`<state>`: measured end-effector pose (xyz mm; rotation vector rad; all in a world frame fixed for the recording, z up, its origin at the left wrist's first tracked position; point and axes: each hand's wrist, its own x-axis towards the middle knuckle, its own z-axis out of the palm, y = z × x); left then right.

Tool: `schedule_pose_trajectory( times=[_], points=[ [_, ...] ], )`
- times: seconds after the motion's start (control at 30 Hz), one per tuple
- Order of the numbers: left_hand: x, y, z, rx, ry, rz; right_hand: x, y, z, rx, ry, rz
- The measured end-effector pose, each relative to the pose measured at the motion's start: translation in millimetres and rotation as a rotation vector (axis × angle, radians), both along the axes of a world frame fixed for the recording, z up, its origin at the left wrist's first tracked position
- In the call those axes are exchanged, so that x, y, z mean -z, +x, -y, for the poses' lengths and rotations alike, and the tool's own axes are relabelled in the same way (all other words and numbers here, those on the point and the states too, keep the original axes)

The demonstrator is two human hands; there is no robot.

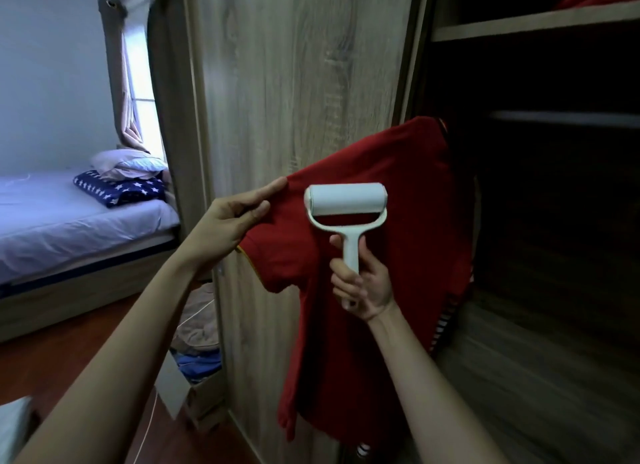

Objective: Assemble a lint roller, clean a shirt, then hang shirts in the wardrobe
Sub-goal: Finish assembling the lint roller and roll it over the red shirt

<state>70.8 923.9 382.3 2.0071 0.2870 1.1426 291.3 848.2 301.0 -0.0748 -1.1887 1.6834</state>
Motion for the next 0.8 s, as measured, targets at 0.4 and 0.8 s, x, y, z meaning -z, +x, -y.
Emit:
schedule_pose_trajectory(
  times=[0.4, 0.8],
  points=[
    [-3, 3, -13, 0.018, -0.041, 0.023, 12, 7, -1, 0.062, -0.017, 0.098],
    [-9, 3, -8, 0.018, -0.033, -0.002, 9, 37, 5, 0.089, 0.023, -0.06]
  ],
)
